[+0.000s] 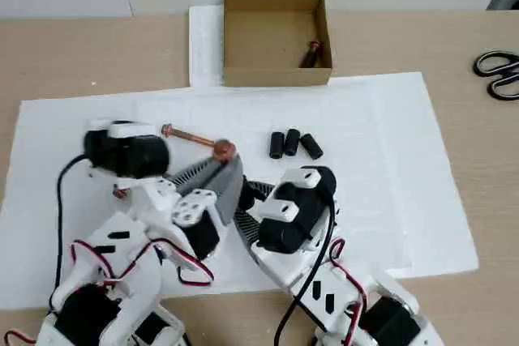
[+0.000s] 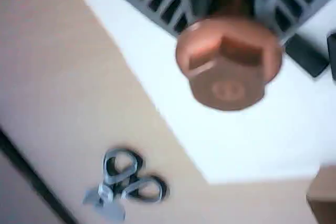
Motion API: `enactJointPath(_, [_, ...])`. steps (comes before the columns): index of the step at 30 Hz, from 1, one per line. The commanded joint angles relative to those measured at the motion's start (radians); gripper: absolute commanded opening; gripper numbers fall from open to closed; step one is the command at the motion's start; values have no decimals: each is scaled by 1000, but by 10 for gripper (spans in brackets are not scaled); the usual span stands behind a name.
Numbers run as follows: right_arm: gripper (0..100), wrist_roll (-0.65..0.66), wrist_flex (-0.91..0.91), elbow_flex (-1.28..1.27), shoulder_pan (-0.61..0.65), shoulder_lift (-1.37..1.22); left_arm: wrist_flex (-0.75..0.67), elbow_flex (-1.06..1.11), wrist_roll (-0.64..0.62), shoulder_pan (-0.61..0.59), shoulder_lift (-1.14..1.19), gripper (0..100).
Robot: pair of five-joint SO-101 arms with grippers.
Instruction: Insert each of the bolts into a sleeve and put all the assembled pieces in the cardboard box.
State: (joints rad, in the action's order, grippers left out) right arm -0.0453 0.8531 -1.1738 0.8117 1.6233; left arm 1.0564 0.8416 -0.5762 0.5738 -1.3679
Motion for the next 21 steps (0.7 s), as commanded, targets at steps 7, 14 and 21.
enactJointPath(7, [3,11,-81,48,-7,-10,15,58,0,52,0,5])
enactJointPath(14, [3,11,-84,48,-7,-10,14,133,0,117,-2,5])
enactJointPath(21, [3,11,-82,48,-8,-10,9,145,3,115,-2,5])
